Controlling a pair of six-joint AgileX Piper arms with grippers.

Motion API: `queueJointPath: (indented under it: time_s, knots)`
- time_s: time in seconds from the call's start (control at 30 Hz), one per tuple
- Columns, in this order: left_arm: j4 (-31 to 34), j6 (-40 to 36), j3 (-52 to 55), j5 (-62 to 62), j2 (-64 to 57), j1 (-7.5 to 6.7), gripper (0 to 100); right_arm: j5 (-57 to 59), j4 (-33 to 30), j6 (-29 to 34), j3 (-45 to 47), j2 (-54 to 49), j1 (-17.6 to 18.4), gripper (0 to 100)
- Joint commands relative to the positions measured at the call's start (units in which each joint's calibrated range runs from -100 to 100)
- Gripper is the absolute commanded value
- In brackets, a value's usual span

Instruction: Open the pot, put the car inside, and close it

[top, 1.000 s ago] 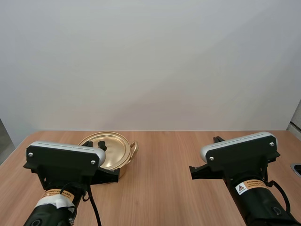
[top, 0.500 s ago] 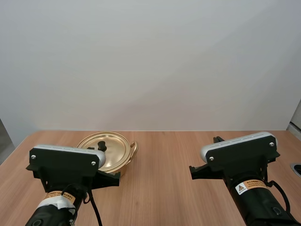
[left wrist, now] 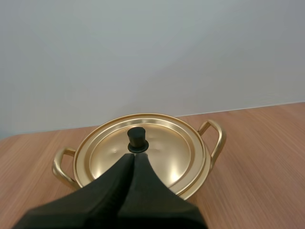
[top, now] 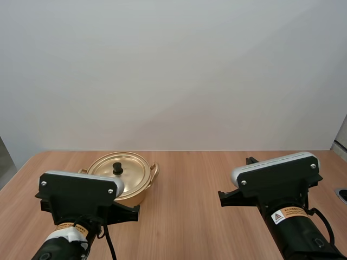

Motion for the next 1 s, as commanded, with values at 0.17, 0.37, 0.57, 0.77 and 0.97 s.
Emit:
queueJointPath:
  time_s: [0.17,0.37,0.57,0.77,0.97]
  knots:
    - [0.07,0.0,0.0,0.25,0.0,-0.05,0,-0.06,0.02,-0.02,0.0,-0.03,-0.01,0]
    - [0.07,0.0,0.0,0.54,0.0,0.25,0,-0.06,0.02,-0.02,0.0,-0.03,-0.01,0]
    - [0.07,-5.25,0.0,0.54,0.0,0.32,0,-0.06,0.02,-0.02,0.0,-0.03,-0.01,0]
    - [0.07,-6.02,0.0,0.66,0.0,0.45,0,-0.06,0.02,-0.02,0.0,-0.03,-0.01,0]
    - [0.07,-6.02,0.0,0.0,0.0,0.45,0,-0.06,0.02,-0.02,0.0,-0.03,-0.01,0]
